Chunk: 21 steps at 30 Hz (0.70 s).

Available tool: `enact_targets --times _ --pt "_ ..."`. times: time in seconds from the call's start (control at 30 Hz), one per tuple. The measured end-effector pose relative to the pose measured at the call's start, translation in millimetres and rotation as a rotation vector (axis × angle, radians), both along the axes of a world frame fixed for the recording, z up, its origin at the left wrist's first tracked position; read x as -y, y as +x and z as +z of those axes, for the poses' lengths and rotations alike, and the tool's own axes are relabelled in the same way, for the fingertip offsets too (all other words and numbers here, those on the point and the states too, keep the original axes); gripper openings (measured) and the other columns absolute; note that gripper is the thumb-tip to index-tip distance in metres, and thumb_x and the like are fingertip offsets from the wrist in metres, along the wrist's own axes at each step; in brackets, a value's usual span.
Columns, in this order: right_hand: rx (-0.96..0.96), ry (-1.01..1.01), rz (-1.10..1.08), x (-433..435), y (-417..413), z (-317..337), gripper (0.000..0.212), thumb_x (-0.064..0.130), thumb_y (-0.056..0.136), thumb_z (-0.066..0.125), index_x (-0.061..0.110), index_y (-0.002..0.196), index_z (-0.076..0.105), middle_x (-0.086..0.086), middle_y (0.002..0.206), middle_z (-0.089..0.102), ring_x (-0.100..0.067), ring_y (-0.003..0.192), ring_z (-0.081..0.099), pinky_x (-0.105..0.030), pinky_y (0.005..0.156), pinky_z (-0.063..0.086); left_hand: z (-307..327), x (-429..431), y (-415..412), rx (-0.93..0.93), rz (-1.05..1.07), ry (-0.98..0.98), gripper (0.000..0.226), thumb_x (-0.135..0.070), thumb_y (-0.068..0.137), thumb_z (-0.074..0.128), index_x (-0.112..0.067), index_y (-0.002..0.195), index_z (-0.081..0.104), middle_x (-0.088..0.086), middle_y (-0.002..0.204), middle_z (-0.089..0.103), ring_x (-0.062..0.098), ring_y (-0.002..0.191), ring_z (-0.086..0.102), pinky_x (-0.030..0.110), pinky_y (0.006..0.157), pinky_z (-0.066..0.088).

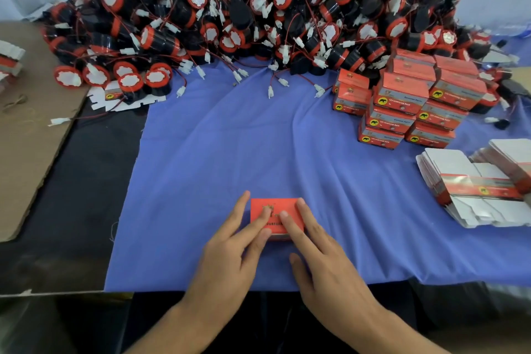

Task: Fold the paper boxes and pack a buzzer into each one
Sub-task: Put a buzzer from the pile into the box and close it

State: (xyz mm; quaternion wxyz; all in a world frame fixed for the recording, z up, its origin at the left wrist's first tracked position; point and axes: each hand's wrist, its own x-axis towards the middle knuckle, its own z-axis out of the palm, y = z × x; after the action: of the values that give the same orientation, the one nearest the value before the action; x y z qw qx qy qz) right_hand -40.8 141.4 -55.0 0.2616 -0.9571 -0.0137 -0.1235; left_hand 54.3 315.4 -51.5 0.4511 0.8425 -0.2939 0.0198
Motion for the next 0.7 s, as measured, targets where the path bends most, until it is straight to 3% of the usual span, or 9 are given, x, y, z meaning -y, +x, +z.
enact_targets --times 0.07,0.13,0.23,0.33,0.4,0.47,0.6,0.7 --pt "0.023 0.297 -0.12 -4.2 -0.6 -0.1 0.077 0.004 0.093 0.065 0.031 0.159 0.035 0.003 0.168 0.027 -0.003 0.147 0.038 -0.014 0.114 0.033 2.5 10.9 -3.5 -0.295 0.159 -0.271 0.037 -0.025 0.095 0.067 -0.036 0.13 0.068 -0.019 0.14 0.06 -0.005 0.128 0.057 0.009 0.102 0.044" --pt "0.113 0.605 -0.381 -9.0 7.6 2.7 0.066 -0.008 0.088 0.068 0.03 0.14 0.053 -0.001 0.144 0.058 -0.003 0.124 0.063 -0.014 0.103 0.046 7.6 23.1 0.5 -0.49 0.249 -0.464 0.042 -0.024 0.088 0.075 -0.034 0.127 0.065 -0.02 0.114 0.075 -0.004 0.11 0.068 0.006 0.086 0.049" --pt "0.144 0.825 -0.541 -7.3 29.7 14.6 0.046 -0.013 0.088 0.065 0.027 0.112 0.064 0.009 0.109 0.075 -0.003 0.106 0.071 -0.025 0.098 0.054 17.3 43.1 17.4 -0.46 0.264 -0.455 0.025 -0.035 0.082 0.078 -0.024 0.103 0.072 -0.017 0.099 0.077 0.0 0.096 0.072 0.007 0.079 0.05" --pt "0.151 0.793 -0.593 4.0 57.9 31.2 0.05 -0.004 0.091 0.065 0.026 0.131 0.063 0.017 0.125 0.063 0.002 0.117 0.06 -0.022 0.104 0.048 26.1 71.7 44.5 -0.399 0.207 -0.453 0.01 -0.022 0.091 0.077 -0.022 0.1 0.072 -0.018 0.098 0.075 -0.002 0.096 0.071 0.008 0.081 0.05" --pt "0.173 0.817 -0.636 16.4 84.2 39.3 0.06 -0.004 0.09 0.062 0.023 0.144 0.056 0.008 0.13 0.051 0.003 0.12 0.056 -0.022 0.107 0.046 30.5 96.0 69.5 -0.407 0.131 -0.438 0.014 -0.014 0.096 0.072 -0.019 0.109 0.071 -0.016 0.103 0.076 -0.001 0.104 0.07 0.013 0.089 0.052" --pt "0.205 0.925 -0.68 31.2 114.5 46.2 0.064 -0.007 0.09 0.057 0.016 0.15 0.048 -0.003 0.137 0.052 -0.006 0.123 0.058 -0.032 0.109 0.048 33.0 123.9 96.9 -0.433 0.066 -0.404 0.026 -0.004 0.099 0.064 -0.014 0.123 0.068 -0.007 0.117 0.074 0.006 0.113 0.068 0.019 0.098 0.051" --pt "0.274 1.109 -0.777 63.1 165.7 47.8 0.07 -0.006 0.092 0.052 0.019 0.156 0.04 0.003 0.154 0.049 0.014 0.118 0.056 -0.013 0.103 0.047 31.6 180.1 140.9 -0.564 -0.062 -0.345 0.041 0.007 0.102 0.049 -0.002 0.141 0.057 0.009 0.135 0.066 0.013 0.122 0.061 0.02 0.105 0.047" --pt "0.205 1.102 -0.786 78.5 192.7 36.8 0.073 -0.001 0.095 0.048 0.025 0.161 0.031 0.005 0.165 0.034 -0.007 0.143 0.043 -0.028 0.119 0.035 25.8 210.0 162.6 -0.664 -0.196 -0.327 0.045 0.01 0.102 0.041 -0.005 0.141 0.057 0.009 0.136 0.066 0.018 0.126 0.062 0.029 0.112 0.046"
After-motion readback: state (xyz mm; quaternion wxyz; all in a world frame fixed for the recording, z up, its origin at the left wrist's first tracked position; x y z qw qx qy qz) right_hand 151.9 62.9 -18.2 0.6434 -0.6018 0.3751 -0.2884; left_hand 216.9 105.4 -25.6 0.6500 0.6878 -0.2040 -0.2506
